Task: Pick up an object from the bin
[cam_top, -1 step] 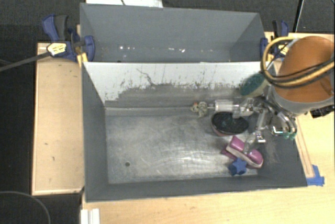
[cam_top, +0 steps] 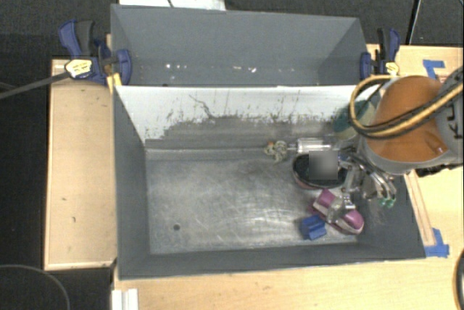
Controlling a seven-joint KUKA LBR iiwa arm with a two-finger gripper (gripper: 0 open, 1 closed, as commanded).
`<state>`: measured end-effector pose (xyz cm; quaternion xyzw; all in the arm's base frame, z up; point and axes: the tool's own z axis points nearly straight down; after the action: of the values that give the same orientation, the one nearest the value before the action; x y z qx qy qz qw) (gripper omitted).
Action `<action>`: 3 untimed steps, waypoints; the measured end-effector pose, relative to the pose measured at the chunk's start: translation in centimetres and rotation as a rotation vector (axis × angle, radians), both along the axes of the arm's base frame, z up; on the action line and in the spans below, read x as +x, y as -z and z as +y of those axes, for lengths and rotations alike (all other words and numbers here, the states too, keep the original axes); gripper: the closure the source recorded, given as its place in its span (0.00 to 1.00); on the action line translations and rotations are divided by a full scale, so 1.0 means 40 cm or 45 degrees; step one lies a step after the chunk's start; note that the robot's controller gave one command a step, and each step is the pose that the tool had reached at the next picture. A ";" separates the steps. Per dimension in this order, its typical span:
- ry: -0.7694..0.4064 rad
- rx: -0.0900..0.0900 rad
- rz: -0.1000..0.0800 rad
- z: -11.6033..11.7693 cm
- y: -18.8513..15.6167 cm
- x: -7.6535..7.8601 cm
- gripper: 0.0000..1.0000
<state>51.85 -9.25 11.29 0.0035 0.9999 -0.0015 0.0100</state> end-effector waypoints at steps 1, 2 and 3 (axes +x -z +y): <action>-0.226 -0.009 -0.021 -0.020 0.025 -0.009 0.00; -0.378 -0.014 -0.025 -0.022 0.025 -0.008 0.00; -0.514 -0.019 -0.026 -0.024 0.024 -0.007 0.00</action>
Offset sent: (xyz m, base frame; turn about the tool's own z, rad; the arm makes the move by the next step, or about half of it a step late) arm -0.0280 -0.0216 -0.0429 -0.3194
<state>51.59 -10.20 10.32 -0.1969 0.9802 -0.0068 0.0201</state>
